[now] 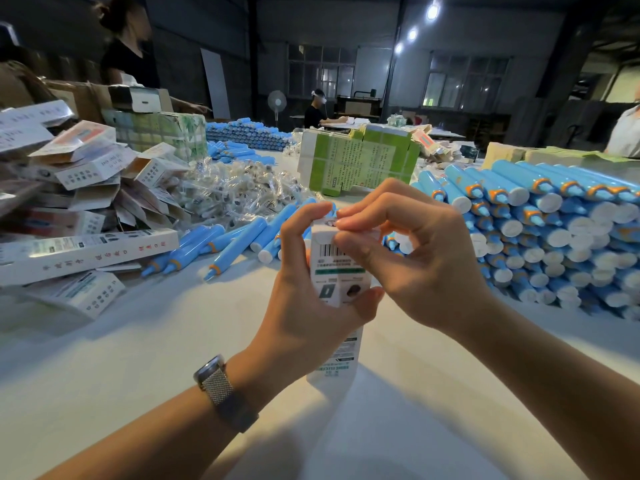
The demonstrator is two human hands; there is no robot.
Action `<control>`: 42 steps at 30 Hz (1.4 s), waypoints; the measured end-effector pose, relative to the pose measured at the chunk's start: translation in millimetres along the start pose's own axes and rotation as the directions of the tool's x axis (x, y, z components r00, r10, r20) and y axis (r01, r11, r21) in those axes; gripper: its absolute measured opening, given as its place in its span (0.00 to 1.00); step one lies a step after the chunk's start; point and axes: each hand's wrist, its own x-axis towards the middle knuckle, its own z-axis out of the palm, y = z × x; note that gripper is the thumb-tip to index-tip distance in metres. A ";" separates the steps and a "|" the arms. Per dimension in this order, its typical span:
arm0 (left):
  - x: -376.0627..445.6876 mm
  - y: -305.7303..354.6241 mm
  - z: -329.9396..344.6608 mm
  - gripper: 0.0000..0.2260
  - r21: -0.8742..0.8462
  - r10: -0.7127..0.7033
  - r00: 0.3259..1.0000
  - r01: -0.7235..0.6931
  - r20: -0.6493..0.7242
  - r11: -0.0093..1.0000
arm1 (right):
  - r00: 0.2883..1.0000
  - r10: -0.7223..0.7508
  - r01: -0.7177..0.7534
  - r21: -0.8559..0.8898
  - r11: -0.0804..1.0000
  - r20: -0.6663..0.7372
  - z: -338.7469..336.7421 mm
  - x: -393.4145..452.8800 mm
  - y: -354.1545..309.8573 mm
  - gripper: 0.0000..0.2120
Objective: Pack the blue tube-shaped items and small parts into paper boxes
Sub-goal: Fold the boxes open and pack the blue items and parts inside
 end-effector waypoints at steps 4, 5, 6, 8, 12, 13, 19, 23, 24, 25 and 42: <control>0.2 -0.8 0.5 0.39 0.029 0.018 1.000 -0.019 0.007 0.999 | 0.993 0.114 -0.107 0.132 0.985 -0.043 2.6 -0.5 -3.8 0.06; 0.3 -1.1 0.8 0.39 0.033 0.020 1.000 -0.020 0.001 0.999 | 0.991 0.123 -0.115 0.151 0.982 -0.046 2.9 -0.3 -4.7 0.05; 0.3 -1.3 1.1 0.38 0.032 0.016 1.000 -0.016 -0.002 0.999 | 0.991 0.128 -0.119 0.165 0.979 -0.047 2.7 0.2 -5.1 0.05; -0.2 -1.3 1.4 0.37 0.016 0.002 1.000 -0.002 0.002 1.000 | 0.989 0.139 -0.129 0.185 0.974 -0.042 1.3 1.3 -5.6 0.04; -0.8 0.2 1.4 0.36 0.020 -0.020 1.000 0.020 0.002 1.000 | 0.985 0.172 -0.169 0.201 0.965 0.000 -4.2 4.5 -7.1 0.03; -1.0 0.6 1.7 0.36 0.017 -0.028 1.000 0.028 0.003 0.999 | 0.985 0.175 -0.174 0.189 0.966 0.014 -6.0 5.6 -8.0 0.03; -1.9 3.6 1.9 0.39 0.036 -0.039 0.999 0.038 0.032 0.999 | 0.982 0.144 -0.155 0.075 0.985 0.125 -19.5 13.9 -15.7 0.05; -1.4 5.3 3.4 0.39 0.042 -0.031 0.999 0.029 0.039 0.999 | 0.970 0.144 -0.152 0.025 0.988 0.198 -27.9 18.8 -22.4 0.06; -1.4 5.7 3.9 0.39 0.043 -0.024 0.999 0.022 0.043 0.999 | 0.966 0.147 -0.154 0.016 0.988 0.212 -29.2 19.5 -23.5 0.06; -1.5 5.9 4.3 0.39 0.046 -0.015 0.999 0.013 0.046 0.999 | 0.964 0.147 -0.153 0.009 0.988 0.219 -30.2 19.8 -24.3 0.05; -3.6 3.4 2.9 0.41 0.046 -0.006 1.000 0.007 -0.019 0.999 | 0.933 0.235 -0.278 0.129 0.952 0.273 -29.7 17.6 -21.2 0.05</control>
